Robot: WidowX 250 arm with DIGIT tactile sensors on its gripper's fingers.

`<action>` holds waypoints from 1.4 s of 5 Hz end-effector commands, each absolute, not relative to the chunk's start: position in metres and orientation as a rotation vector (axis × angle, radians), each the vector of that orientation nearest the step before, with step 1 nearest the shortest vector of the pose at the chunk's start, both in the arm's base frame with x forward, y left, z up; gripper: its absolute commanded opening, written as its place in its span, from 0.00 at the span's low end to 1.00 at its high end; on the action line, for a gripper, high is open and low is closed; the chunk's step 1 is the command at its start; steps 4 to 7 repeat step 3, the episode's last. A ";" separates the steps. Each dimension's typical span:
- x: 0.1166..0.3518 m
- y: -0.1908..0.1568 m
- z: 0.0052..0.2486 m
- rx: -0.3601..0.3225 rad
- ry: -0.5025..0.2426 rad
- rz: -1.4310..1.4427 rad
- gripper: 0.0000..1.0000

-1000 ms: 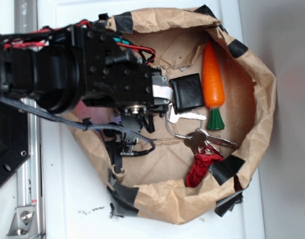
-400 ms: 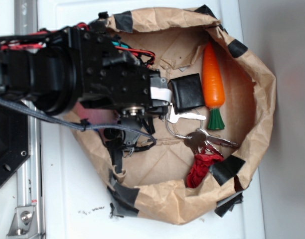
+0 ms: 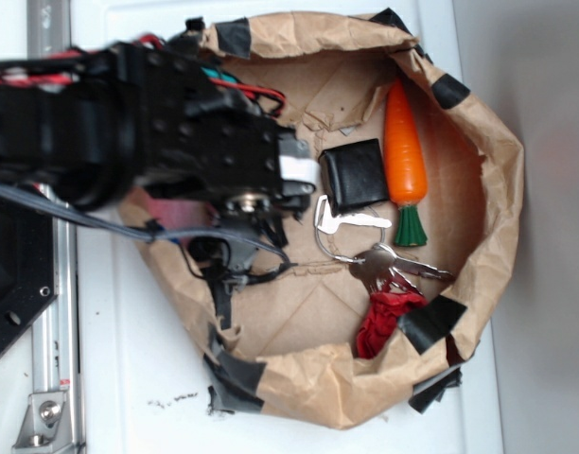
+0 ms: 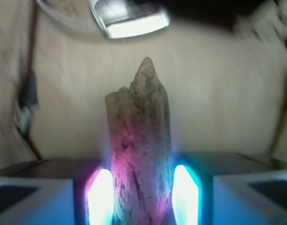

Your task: Grab the wood chip.

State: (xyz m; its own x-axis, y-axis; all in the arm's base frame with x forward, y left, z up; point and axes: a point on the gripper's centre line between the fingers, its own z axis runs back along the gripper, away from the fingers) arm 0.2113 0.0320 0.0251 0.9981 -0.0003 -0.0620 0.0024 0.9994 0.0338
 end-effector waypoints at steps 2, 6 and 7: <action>0.232 0.041 0.163 0.038 -0.033 0.127 0.00; 0.242 0.037 0.156 0.055 -0.031 0.156 0.00; 0.242 0.037 0.156 0.055 -0.031 0.156 0.00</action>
